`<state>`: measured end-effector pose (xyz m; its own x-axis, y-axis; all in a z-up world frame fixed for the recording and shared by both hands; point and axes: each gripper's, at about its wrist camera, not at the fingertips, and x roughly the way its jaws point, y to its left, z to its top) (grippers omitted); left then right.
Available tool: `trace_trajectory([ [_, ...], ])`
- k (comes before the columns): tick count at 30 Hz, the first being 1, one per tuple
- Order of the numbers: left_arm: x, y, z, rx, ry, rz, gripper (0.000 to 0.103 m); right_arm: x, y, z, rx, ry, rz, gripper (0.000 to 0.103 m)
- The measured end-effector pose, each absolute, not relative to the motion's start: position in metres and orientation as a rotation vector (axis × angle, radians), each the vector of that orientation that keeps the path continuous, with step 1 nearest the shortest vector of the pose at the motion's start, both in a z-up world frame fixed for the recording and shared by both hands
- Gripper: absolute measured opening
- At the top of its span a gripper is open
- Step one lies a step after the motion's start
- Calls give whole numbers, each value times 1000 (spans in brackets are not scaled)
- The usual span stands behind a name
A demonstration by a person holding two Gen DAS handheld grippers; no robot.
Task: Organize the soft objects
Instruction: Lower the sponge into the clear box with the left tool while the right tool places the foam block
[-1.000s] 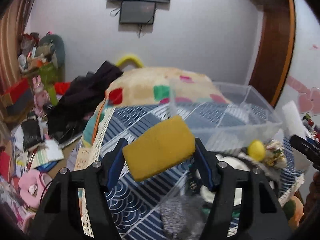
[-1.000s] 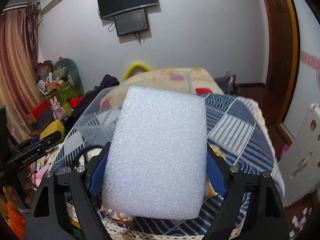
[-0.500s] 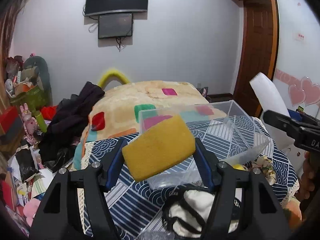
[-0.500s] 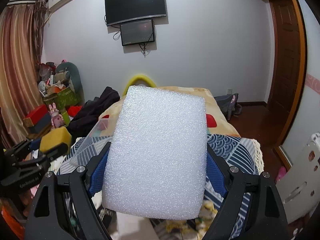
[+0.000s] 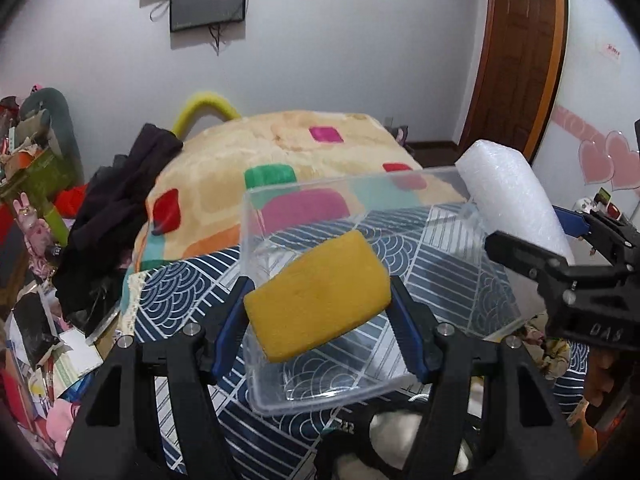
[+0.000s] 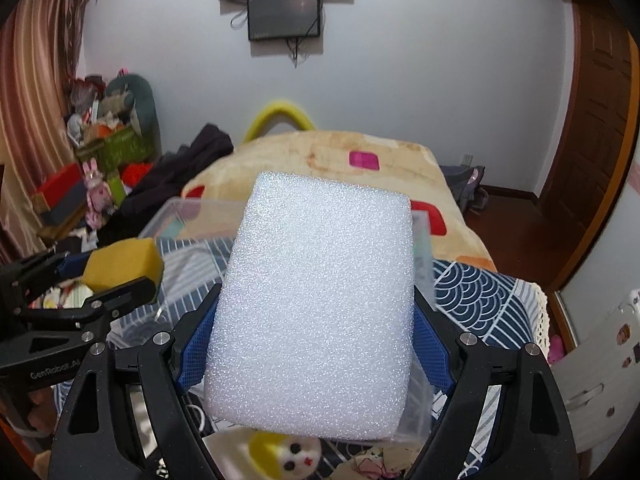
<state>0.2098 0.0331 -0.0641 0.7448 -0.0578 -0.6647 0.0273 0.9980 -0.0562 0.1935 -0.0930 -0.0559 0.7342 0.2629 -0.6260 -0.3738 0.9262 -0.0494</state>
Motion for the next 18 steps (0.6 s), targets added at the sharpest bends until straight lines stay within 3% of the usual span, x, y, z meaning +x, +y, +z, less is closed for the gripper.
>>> trace_trajectory([
  [7,231,28,-81,-32,799,-57,66,205,-91,-65,-242,713,344,83],
  [18,224,24,-75,-8,787,-55,80,202,-101,-59,-222,711,356,85],
])
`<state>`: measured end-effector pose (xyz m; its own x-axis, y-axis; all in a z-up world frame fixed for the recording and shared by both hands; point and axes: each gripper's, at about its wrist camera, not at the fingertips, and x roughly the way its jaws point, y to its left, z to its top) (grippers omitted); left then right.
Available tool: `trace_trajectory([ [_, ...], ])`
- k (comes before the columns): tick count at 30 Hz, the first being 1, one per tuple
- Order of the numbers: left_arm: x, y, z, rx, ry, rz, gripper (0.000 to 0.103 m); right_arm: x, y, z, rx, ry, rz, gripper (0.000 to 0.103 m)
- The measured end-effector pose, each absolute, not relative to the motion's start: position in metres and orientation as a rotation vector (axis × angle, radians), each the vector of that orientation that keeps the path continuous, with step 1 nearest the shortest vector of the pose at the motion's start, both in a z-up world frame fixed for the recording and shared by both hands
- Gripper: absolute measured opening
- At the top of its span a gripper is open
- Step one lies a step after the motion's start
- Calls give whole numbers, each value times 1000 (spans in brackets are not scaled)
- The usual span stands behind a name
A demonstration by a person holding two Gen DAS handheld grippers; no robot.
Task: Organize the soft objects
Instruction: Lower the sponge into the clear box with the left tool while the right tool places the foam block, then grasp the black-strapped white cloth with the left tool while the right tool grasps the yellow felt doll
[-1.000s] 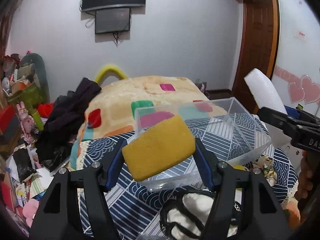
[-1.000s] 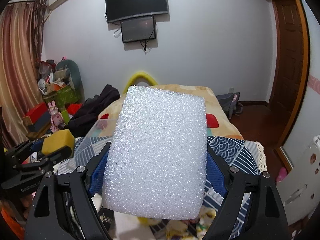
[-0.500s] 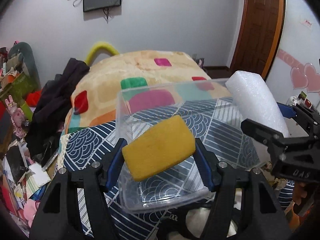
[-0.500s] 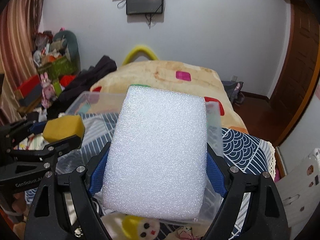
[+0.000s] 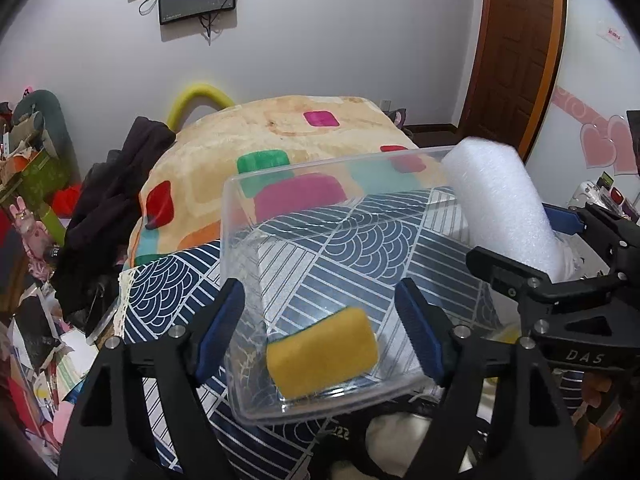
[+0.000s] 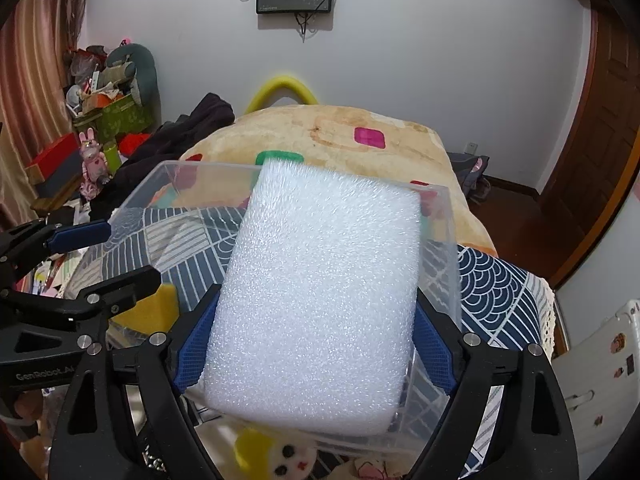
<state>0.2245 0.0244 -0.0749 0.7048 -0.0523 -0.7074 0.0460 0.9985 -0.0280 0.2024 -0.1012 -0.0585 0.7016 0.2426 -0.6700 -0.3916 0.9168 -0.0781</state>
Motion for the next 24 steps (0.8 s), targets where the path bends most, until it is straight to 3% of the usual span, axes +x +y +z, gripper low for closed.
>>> trace_trajectory([
  [10,187,21,-37,35,664,-27,97,177,-111,-32,-181,617,369,88],
  [15,162,23,-22,40,602,-17,99,158,-120,-20,-164,552,374,93],
  [24,131,24,-38,47,594,-19,99,134,-135,-25,-141,520,365,94],
])
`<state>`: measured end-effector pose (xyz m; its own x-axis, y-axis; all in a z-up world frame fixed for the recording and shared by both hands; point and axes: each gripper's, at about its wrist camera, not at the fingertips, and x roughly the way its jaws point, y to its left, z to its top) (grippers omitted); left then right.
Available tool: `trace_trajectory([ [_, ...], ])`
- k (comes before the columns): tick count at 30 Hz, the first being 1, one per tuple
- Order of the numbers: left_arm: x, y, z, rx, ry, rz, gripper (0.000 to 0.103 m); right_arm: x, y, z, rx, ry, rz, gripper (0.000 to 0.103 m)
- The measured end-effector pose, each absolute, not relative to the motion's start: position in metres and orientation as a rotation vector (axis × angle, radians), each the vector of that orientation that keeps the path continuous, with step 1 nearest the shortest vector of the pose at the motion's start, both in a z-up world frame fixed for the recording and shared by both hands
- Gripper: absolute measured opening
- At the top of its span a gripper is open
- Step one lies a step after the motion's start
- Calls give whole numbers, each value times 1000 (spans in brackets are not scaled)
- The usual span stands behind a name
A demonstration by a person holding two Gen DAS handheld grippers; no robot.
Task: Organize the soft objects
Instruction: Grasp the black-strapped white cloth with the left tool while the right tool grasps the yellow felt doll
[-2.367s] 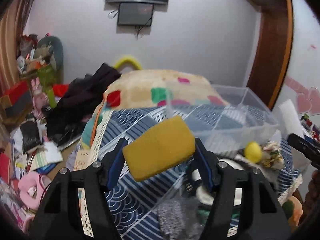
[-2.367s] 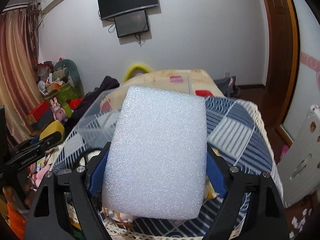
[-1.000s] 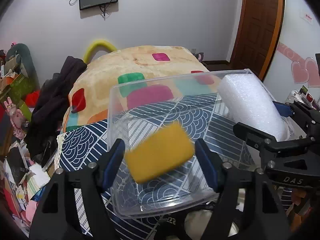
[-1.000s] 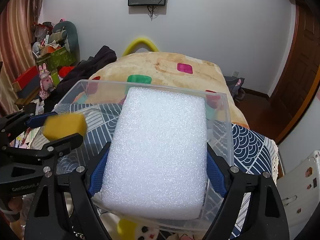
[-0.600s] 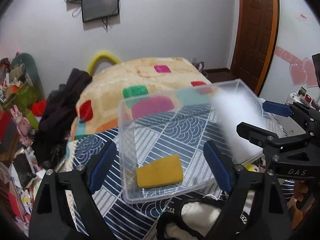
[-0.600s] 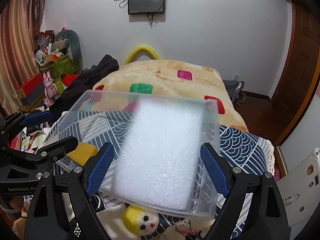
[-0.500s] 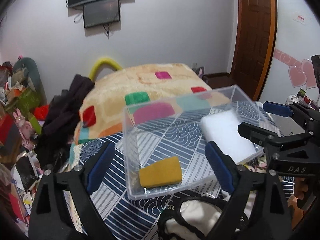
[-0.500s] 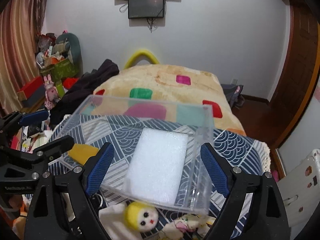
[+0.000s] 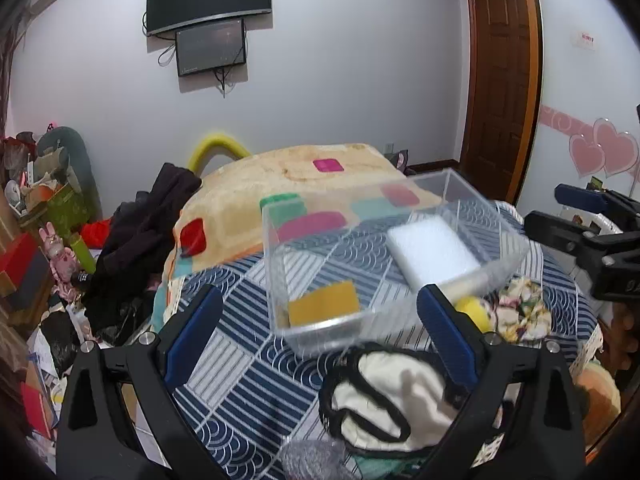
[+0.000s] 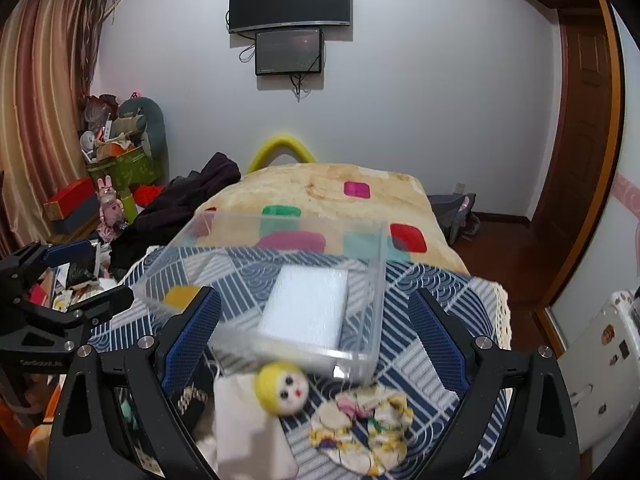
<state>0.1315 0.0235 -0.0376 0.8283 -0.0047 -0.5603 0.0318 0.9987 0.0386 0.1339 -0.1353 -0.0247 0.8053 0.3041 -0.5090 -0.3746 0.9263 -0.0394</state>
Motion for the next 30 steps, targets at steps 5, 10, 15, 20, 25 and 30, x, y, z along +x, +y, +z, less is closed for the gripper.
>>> trace_trajectory([
  [5,123,25,-58,48,632,-21,99,128,-138,-45,-128,559,367,94],
  [10,117,24,-79,49,683,-38,86,127,-130,-66,-135,610,378,94],
  [15,118,24,-99,35,752,-72,77,130,-125,-86,-135,660,399,93],
  [20,124,23,-117,4,809,-106,68,139,-120,-100,-142,715,416,84],
  [25,130,23,-128,-29,831,-132,64,147,-117,-112,-132,768,431,68],
  [30,131,22,-132,-57,843,-181,44,149,-120,-119,-114,806,436,44],
])
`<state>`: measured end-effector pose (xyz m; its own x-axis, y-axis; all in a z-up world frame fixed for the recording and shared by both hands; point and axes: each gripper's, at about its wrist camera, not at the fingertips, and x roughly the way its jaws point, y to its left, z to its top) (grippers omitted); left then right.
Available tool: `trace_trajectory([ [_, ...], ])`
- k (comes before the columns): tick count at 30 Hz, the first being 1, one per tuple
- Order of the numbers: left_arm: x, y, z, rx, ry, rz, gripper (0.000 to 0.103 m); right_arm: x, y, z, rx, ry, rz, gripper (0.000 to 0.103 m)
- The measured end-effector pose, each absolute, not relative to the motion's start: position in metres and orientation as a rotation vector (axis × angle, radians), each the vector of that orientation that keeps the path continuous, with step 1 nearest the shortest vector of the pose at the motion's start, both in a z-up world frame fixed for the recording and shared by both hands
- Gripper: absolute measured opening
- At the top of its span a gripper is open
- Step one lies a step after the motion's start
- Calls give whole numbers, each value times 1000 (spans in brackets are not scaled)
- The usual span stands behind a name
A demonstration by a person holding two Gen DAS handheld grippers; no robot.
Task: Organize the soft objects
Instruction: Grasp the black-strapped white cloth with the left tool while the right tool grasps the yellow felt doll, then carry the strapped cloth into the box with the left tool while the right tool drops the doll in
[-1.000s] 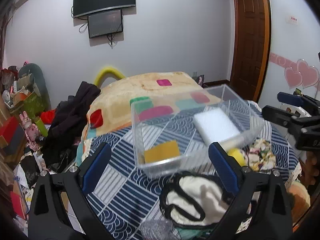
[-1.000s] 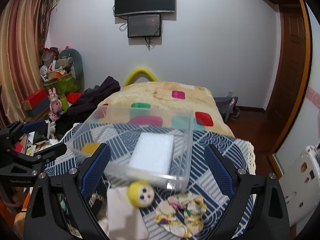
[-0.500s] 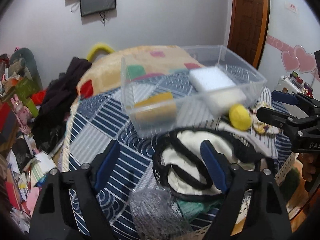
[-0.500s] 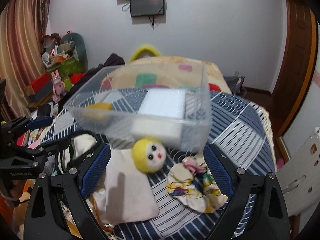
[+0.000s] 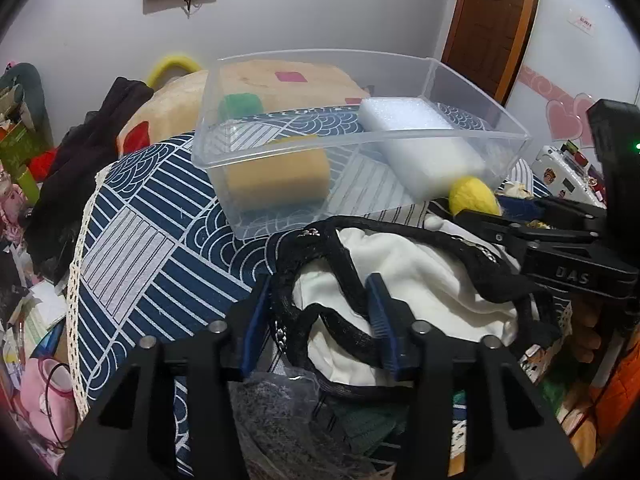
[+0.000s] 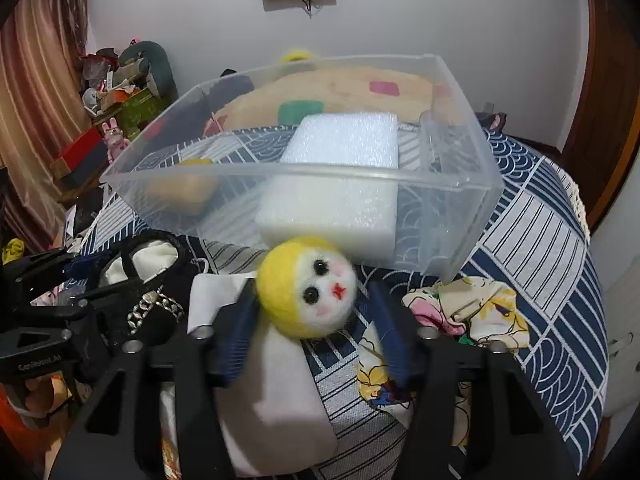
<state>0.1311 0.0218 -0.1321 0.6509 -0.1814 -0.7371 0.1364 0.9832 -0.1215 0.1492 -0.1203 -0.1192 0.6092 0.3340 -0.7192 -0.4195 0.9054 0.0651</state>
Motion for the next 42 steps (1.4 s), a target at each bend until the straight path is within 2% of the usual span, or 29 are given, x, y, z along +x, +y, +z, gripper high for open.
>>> trace_trajectory([
  [1,129,20,-132,-55,837,-175,39,148,-121,-119,-110,807,441,42],
  [7,115,19,-123,-31,792,-162,26,138,-122,-109,-127,760,436,41],
  [11,112,25,-117,-44,775,-145,21,127,-126,-100,-138,723,431,41],
  [27,84,36,-67,-37,632,-81,18,109,-130,-72,-121,627,442,41],
  [42,97,37,-17,-56,502,-57,18,109,-123,-42,-135,528,442,41],
])
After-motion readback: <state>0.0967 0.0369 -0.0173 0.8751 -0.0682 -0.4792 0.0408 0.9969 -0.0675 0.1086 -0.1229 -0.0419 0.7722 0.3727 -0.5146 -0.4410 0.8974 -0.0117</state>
